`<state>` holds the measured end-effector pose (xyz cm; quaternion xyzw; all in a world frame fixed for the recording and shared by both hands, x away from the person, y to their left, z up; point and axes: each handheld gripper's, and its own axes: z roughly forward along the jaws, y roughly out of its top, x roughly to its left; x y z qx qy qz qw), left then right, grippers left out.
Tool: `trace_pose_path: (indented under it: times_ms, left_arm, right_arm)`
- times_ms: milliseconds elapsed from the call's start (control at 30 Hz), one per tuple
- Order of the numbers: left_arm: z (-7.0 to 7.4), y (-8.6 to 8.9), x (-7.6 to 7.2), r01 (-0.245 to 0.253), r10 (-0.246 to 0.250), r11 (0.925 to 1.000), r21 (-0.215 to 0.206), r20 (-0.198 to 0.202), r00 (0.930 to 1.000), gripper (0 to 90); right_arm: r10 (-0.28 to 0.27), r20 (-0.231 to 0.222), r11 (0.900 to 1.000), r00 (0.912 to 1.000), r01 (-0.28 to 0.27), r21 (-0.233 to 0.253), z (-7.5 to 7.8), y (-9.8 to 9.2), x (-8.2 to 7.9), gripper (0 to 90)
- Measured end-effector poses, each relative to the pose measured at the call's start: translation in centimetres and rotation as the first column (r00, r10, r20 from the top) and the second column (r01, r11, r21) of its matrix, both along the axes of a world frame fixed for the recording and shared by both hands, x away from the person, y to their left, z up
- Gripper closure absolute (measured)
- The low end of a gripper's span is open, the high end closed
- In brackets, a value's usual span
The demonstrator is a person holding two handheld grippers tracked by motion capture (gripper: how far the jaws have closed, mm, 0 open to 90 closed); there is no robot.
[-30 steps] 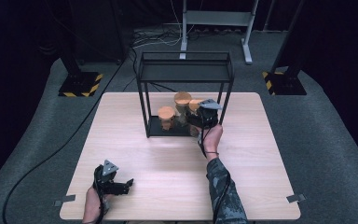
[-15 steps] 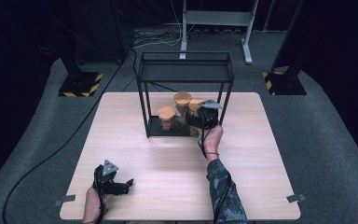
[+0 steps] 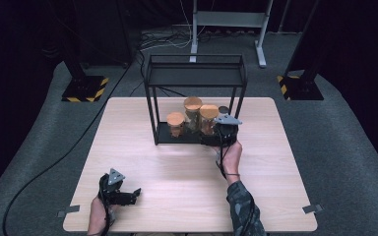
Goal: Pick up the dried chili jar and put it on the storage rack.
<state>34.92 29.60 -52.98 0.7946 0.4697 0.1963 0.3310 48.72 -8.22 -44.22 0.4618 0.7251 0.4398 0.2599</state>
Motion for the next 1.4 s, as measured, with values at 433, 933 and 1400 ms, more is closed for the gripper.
trace_pose_path:
  times_ms: [433, 933, 1400]
  left_arm:
    - [0.0, 0.0, 0.0, -0.003, 0.003, 1.0000, 0.000, 0.000, 1.0000, 0.9]
    - [0.0, 0.0, 0.0, -0.003, 0.003, 1.0000, 0.001, 0.000, 1.0000, 0.9]
    - [0.0, 0.0, 0.0, -0.003, 0.003, 1.0000, 0.001, -0.001, 1.0000, 0.8]
  right_arm:
    - [0.050, -0.134, 0.999, 0.9897, -0.052, -0.010, -4.8, -2.2, -7.6, 0.8]
    - [0.048, -0.162, 0.997, 0.9855, -0.058, -0.057, -8.3, -4.6, -13.5, 0.5]
    - [0.067, -0.159, 0.993, 0.9850, -0.081, -0.085, -8.3, -4.4, -13.5, 0.4]
